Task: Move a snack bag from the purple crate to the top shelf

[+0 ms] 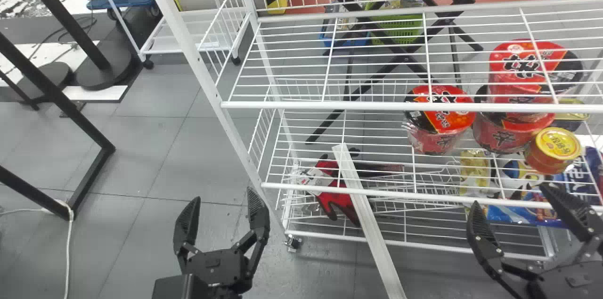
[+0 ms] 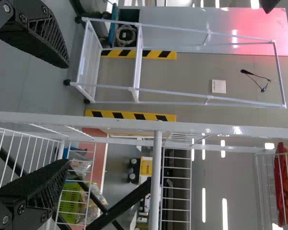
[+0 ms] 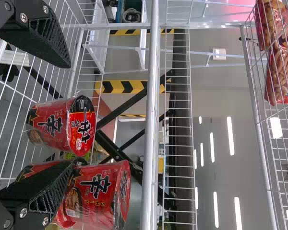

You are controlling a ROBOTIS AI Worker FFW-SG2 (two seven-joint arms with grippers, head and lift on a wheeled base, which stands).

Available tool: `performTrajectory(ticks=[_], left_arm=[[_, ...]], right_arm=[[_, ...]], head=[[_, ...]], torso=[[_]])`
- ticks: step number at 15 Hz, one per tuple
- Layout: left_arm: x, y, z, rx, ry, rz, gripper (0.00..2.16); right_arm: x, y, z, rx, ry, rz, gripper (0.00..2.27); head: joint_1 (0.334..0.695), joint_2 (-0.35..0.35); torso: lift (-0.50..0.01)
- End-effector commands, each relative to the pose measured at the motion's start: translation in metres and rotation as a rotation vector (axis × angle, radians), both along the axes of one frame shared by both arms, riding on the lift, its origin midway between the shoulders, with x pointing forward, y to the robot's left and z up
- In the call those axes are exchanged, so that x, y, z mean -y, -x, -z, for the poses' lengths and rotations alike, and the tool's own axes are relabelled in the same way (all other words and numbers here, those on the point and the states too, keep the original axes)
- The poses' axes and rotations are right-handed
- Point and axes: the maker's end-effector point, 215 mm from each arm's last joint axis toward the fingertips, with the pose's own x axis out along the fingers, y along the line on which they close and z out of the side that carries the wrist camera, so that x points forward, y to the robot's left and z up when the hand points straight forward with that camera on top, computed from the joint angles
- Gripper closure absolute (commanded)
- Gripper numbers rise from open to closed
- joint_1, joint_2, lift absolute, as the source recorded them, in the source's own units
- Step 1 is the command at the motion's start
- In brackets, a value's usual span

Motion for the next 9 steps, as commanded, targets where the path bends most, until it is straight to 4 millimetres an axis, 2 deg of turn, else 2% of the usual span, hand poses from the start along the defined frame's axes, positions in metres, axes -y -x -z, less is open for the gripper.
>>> performTrajectory(ticks=[1, 6, 8, 9], left_arm=[[0.000, 0.000, -0.001, 0.001, -0.001, 0.000, 0.12], [0.000, 0.000, 0.000, -0.001, -0.001, 0.000, 0.12], [-0.002, 0.001, 0.000, -0.002, -0.003, -0.002, 0.12], [-0.004, 0.001, 0.001, -0.003, -0.004, -0.005, 0.12]], right_arm=[[0.001, 0.001, -0.003, 0.008, -0.010, -0.006, 0.09], [0.001, 0.000, -0.004, 0.004, -0.018, -0.006, 0.09], [0.009, 0.000, 0.006, -0.078, -0.050, 0.007, 0.09], [0.020, 0.000, 0.002, -0.107, -0.075, 0.025, 0.09]], head=[[0.695, 0.223], [0.695, 0.224], [0.695, 0.223], [0.695, 0.222]], torso=[[-0.450], [-0.450], [-0.450], [-0.450]])
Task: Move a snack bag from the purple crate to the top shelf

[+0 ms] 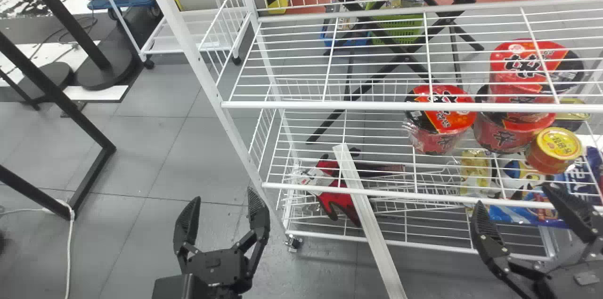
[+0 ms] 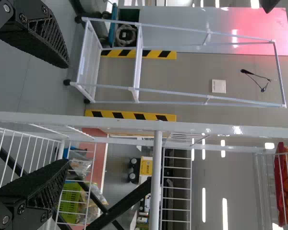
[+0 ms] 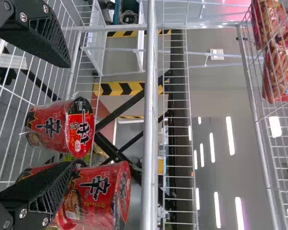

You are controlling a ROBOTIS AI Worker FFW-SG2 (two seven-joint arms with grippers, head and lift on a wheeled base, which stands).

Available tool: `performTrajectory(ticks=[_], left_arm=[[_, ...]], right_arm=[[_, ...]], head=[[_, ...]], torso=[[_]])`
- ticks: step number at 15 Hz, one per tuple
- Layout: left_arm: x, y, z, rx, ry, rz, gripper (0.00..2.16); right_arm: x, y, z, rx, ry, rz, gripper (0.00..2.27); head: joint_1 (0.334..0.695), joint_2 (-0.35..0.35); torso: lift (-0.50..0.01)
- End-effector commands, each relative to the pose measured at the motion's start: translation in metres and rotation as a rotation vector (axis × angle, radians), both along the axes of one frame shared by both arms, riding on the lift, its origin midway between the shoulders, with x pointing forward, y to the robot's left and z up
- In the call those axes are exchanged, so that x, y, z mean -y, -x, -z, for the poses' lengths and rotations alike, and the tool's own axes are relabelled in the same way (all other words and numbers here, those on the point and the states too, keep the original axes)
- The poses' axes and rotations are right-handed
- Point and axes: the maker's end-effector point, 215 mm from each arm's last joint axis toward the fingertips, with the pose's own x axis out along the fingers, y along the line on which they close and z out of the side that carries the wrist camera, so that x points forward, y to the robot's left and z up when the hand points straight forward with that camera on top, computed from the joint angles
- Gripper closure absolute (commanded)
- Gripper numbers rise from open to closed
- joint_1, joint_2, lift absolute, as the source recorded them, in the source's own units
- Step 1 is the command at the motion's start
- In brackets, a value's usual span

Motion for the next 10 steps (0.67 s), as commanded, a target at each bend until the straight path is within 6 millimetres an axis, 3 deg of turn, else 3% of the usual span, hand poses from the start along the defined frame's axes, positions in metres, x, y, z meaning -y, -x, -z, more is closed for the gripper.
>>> performTrajectory(ticks=[1, 6, 8, 10], left_arm=[[-0.005, 0.002, 0.000, -0.001, -0.004, -0.008, 0.12], [-0.016, 0.009, 0.000, 0.005, -0.002, -0.040, 0.12], [-0.016, 0.008, 0.002, 0.002, -0.002, -0.040, 0.12], [-0.018, 0.006, 0.009, -0.008, -0.002, -0.042, 0.12]], right_arm=[[0.026, 0.002, 0.000, -0.100, -0.040, 0.041, 0.09], [0.055, 0.028, 0.001, -0.325, -0.047, 0.021, 0.08], [0.061, 0.063, 0.024, -0.540, -0.094, -0.060, 0.02], [0.071, 0.082, 0.016, -0.604, -0.194, -0.102, 0.05]], head=[[0.695, 0.219], [0.695, 0.175], [0.695, 0.170], [0.695, 0.175]], torso=[[-0.450], [-0.450], [-0.450], [-0.450]])
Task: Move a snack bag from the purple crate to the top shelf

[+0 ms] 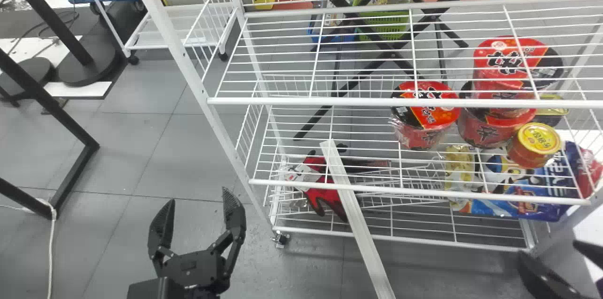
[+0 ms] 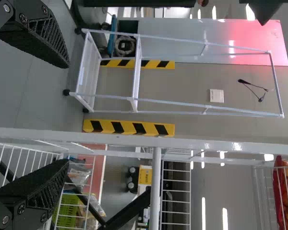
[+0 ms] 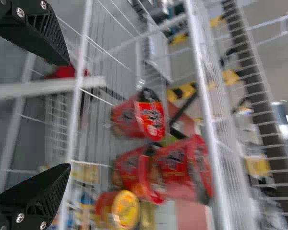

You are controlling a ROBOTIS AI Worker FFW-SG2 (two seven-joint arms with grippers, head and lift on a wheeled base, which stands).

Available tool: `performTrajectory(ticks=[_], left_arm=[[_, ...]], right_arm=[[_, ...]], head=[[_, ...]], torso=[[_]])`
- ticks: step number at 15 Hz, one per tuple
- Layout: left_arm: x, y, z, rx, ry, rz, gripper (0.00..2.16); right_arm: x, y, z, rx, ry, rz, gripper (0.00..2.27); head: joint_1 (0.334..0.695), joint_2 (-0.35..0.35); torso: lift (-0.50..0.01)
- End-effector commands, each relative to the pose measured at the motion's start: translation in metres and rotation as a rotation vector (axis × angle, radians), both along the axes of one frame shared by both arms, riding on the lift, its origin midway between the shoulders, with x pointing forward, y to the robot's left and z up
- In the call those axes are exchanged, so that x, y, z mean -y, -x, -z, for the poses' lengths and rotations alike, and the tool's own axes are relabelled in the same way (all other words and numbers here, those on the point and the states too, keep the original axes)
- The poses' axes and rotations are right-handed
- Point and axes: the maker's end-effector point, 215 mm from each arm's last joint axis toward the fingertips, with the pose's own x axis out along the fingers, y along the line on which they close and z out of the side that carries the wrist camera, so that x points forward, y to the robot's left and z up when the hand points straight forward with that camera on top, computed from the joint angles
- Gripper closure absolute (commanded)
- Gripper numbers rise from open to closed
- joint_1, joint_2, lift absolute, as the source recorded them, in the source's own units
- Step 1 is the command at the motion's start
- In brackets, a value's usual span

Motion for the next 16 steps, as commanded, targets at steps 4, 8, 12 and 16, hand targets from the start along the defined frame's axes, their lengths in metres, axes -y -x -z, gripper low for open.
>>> performTrajectory(ticks=[4, 8, 12, 16], left_arm=[[-0.002, -0.004, 0.009, -0.010, 0.006, -0.003, 0.12], [0.001, -0.008, 0.014, -0.022, 0.008, 0.004, 0.12], [0.006, -0.012, 0.021, -0.031, 0.010, 0.014, 0.12], [0.012, -0.015, 0.025, -0.044, 0.012, 0.026, 0.12]], right_arm=[[0.042, 0.045, -0.008, -0.202, -0.156, 0.059, 0.08], [0.098, 0.068, -0.043, -0.260, -0.231, 0.170, 0.07], [0.179, 0.084, -0.101, -0.215, -0.295, 0.331, 0.07], [0.267, 0.102, -0.116, -0.128, -0.283, 0.539, 0.09]], head=[[0.695, 0.136], [0.695, 0.069], [0.695, -0.052], [0.695, -0.267]], torso=[[-0.450], [-0.450], [-0.450], [-0.450]])
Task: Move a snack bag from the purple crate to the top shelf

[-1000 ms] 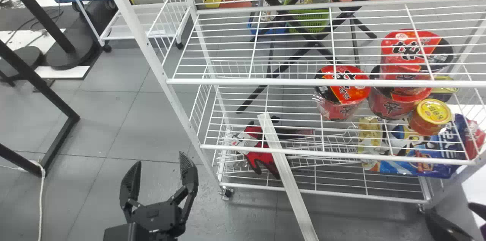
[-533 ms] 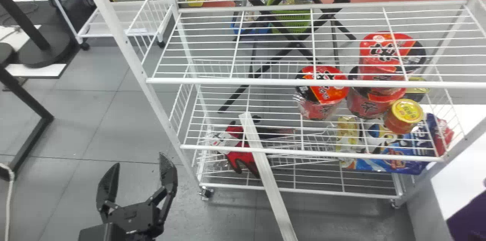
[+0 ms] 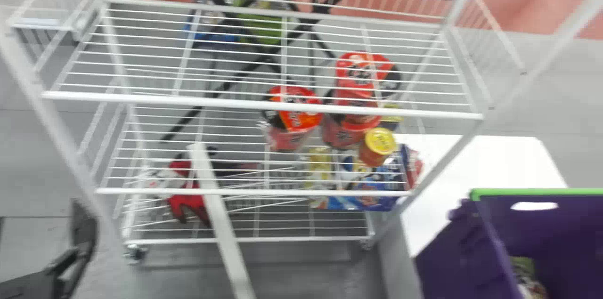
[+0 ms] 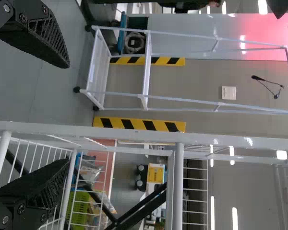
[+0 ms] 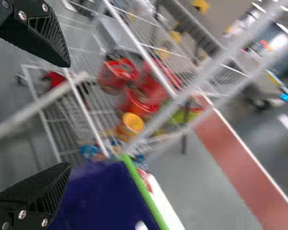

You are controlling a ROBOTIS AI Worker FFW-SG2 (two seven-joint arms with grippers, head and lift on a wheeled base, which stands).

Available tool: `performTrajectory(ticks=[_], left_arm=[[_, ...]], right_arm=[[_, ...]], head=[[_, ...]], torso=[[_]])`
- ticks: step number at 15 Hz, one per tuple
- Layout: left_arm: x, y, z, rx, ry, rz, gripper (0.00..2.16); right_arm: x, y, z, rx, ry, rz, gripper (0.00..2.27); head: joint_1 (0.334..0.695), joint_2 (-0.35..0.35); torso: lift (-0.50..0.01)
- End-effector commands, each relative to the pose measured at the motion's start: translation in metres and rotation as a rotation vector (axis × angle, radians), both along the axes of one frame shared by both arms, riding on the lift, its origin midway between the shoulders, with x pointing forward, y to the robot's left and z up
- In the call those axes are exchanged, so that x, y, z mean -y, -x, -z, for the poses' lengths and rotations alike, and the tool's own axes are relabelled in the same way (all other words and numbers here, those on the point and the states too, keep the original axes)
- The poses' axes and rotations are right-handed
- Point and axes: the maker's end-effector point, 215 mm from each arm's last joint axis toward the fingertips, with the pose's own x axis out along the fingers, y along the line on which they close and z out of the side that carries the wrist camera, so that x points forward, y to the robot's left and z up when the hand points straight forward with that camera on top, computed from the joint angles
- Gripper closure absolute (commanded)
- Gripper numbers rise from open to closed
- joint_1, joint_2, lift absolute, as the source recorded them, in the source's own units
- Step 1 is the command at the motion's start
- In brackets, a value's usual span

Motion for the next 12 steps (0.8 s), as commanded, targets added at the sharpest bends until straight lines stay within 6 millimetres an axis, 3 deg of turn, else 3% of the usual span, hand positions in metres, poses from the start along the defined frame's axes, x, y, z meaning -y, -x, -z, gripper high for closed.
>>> performTrajectory(ticks=[1, 2, 3, 6, 12], left_arm=[[0.001, 0.000, 0.004, -0.011, -0.001, 0.002, 0.12], [0.001, 0.001, 0.006, -0.014, -0.002, 0.003, 0.12], [0.001, 0.001, 0.006, -0.014, -0.001, 0.002, 0.12], [0.000, 0.000, 0.007, -0.015, -0.003, 0.004, 0.12], [-0.003, -0.001, 0.010, -0.018, -0.004, 0.005, 0.12]], right_arm=[[0.058, 0.008, -0.014, 0.049, 0.017, 0.128, 0.10], [0.083, 0.010, -0.018, 0.068, 0.035, 0.186, 0.10], [0.099, 0.020, -0.005, 0.030, 0.041, 0.240, 0.10], [0.130, 0.052, 0.062, -0.147, 0.002, 0.358, 0.10], [0.116, 0.123, 0.206, -0.560, -0.115, 0.434, 0.10]], head=[[0.695, -0.305], [0.695, -0.350], [0.695, -0.350], [0.695, -0.350], [0.695, -0.350]], torso=[[-0.450], [-0.450], [-0.450], [-0.450], [-0.450]])
